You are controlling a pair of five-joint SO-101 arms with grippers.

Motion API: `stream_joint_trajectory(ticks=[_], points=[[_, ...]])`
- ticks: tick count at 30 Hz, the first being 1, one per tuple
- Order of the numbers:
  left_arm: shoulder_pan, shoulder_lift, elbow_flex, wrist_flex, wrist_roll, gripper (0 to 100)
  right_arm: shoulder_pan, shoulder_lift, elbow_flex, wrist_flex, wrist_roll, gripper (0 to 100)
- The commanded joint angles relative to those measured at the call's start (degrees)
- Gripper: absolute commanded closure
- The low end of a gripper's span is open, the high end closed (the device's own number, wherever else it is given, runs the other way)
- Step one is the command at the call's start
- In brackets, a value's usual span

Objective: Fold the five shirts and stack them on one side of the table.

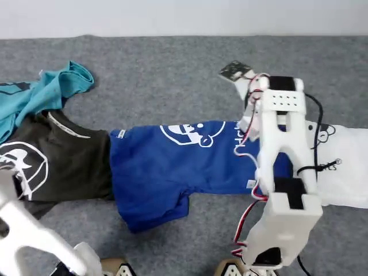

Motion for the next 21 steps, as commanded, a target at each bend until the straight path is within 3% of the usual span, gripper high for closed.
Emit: stream_joint_trajectory(ticks=[1,4,7,13,21], points=[[-3.16,-1.67,-1.80,0.53,-0.70,100,-5.32,-6.02,-3.25,8.04,0.79,98.7],[-8.00,-1.14,-1.63,-1.49,-0.88,100,-9.80,-7.34,-2.81,14.29,3.34,98.7],[-11.69,-1.14,-1.63,-1.93,-2.46,100,-14.11,-11.21,2.02,14.20,2.46,96.9],[-16.97,-1.14,3.74,-4.31,-8.53,100,-31.08,-22.37,16.79,13.85,2.02,77.8],[-23.21,-1.14,10.95,-10.55,-15.82,100,-51.74,-24.84,24.53,5.49,-5.63,77.7]])
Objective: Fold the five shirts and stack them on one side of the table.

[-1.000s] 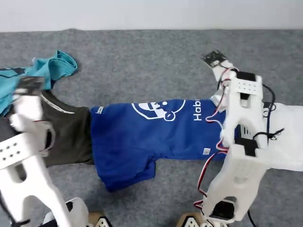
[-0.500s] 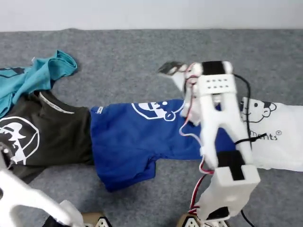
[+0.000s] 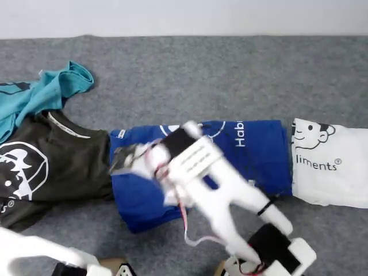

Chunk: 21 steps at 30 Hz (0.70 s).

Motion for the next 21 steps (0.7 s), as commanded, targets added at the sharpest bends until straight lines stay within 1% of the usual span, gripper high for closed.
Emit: stream_joint_trajectory(ticks=[1,5,11,15,21], points=[[-1.76,-1.14,0.57,-1.49,-3.25,100,-7.43,-1.54,0.79,-4.00,-3.60,77.7],[-2.20,-1.14,0.31,-1.41,-3.69,100,-12.35,1.89,0.79,-8.04,-5.54,77.6],[-2.29,-1.23,0.22,-0.97,-3.60,100,-15.78,9.01,0.79,-12.97,-5.45,77.6],[-2.29,-1.23,0.22,-0.53,-3.60,100,-15.78,13.85,0.79,-16.57,-5.19,77.6],[-2.37,-1.41,0.22,-0.18,-3.60,100,-13.32,21.32,0.79,-23.25,-4.92,77.9]])
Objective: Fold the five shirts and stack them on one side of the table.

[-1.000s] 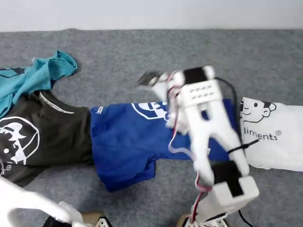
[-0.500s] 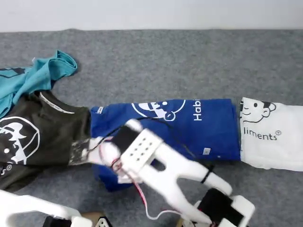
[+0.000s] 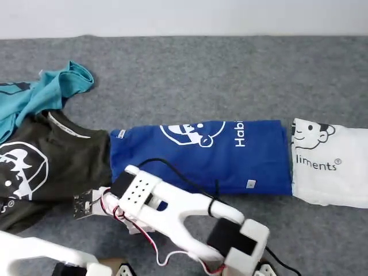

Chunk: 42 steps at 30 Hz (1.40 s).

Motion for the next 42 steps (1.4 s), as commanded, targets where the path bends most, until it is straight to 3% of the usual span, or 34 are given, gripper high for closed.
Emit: stream_joint_trajectory(ticks=[1,4,9,16,25,37,42], points=[[-0.62,-1.49,-0.40,0.35,-0.44,100,2.42,2.42,-0.09,-3.12,0.00,77.9],[-0.62,-1.58,-0.40,0.35,-0.35,100,3.21,4.79,-0.09,-3.38,0.00,80.1],[-0.26,-1.58,-0.31,0.35,-0.18,100,3.47,4.88,-0.18,-3.12,2.02,94.7],[-0.18,-1.23,-0.13,0.35,-0.18,100,6.64,4.79,-3.08,-1.63,2.81,95.7],[0.26,-1.23,-0.04,0.35,-0.18,100,14.46,5.41,-19.96,6.73,5.36,95.7],[5.54,-1.58,-0.13,0.35,1.93,100,22.11,6.37,-24.18,1.80,6.07,94.6],[6.07,-1.58,-0.04,0.35,1.93,100,24.48,8.57,-25.14,2.77,5.63,76.8]])
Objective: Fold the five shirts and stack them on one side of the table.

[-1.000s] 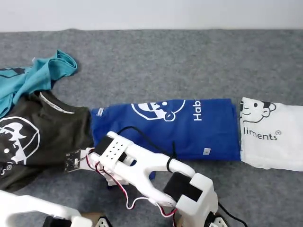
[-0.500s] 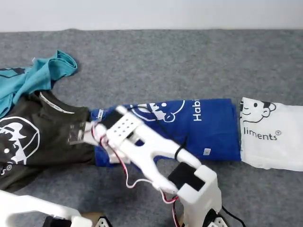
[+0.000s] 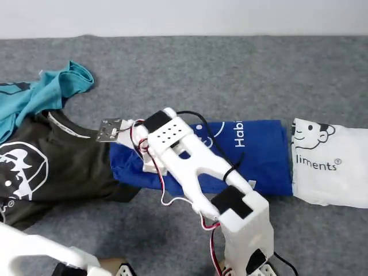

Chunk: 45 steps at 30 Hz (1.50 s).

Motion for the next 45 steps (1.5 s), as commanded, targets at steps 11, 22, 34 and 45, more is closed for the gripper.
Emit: stream_joint_trajectory(ticks=[11,22,34,45], points=[[0.35,-1.58,-0.66,2.37,0.53,100,9.27,7.16,-15.91,-3.03,-1.32,74.3],[0.44,-1.58,-0.66,2.20,0.53,100,3.30,8.66,-31.82,23.25,-1.41,96.3],[0.53,-1.58,-0.66,2.02,0.53,100,-4.26,3.03,-13.45,20.53,-6.24,98.8],[0.53,-1.58,-0.66,2.02,0.53,100,10.86,13.23,-12.75,9.80,-0.97,98.8]])
